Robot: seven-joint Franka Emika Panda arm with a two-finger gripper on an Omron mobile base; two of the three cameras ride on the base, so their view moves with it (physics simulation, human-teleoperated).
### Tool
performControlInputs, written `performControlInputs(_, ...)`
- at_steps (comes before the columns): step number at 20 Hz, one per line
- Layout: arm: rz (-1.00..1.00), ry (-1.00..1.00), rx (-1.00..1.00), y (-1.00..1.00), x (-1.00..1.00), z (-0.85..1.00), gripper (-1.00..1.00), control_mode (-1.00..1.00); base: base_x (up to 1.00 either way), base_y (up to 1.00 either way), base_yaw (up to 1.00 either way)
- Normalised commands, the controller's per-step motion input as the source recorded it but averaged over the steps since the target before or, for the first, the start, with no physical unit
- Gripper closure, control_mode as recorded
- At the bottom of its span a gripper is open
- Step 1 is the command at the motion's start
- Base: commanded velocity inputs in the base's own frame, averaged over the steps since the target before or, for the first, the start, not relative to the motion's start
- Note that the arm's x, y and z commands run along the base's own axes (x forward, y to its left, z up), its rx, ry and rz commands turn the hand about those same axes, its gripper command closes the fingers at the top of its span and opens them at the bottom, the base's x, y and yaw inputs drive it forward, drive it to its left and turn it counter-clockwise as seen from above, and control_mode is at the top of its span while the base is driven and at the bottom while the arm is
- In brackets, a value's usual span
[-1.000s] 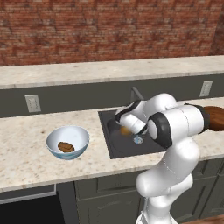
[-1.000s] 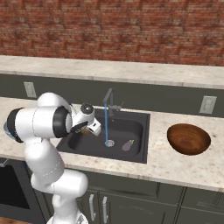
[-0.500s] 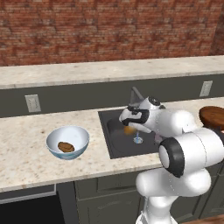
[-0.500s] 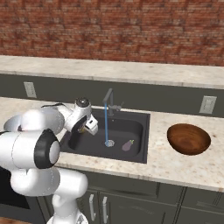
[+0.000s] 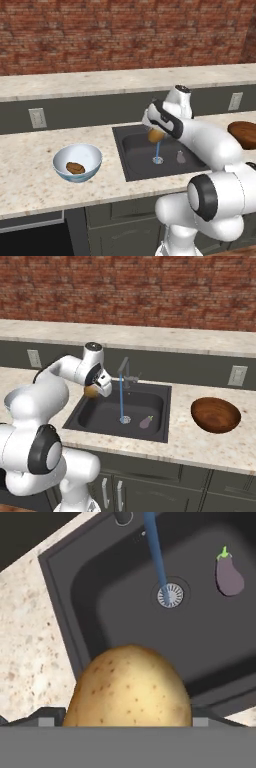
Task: Pick the potatos from the sink and place them in one bowl. Place the eggplant in the other bowl. Then turn off the sink faucet.
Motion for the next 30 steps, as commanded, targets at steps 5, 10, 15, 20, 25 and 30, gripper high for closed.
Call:
performControlInputs(5,0.0,0.13,0.0,-0.1,-0.65,0.23,1.0,-1.0,0.0,0.0,0.0)
performControlInputs(10,0.0,0.0,0.0,-0.13,-0.7,0.0,1.0,-1.0,0.0,0.0,0.0)
performControlInputs(15,0.05,0.0,0.0,0.05,-0.37,0.07,1.0,-1.0,0.0,0.0,0.0)
performControlInputs(20,0.09,0.0,0.01,0.3,-0.26,0.23,1.0,-1.0,0.0,0.0,0.0)
performControlInputs(25,0.1,0.0,0.03,0.37,-0.21,0.26,1.0,-1.0,0.0,0.0,0.0)
performControlInputs(30,0.13,-0.01,0.07,0.42,-0.03,0.1,1.0,-1.0,0.0,0.0,0.0)
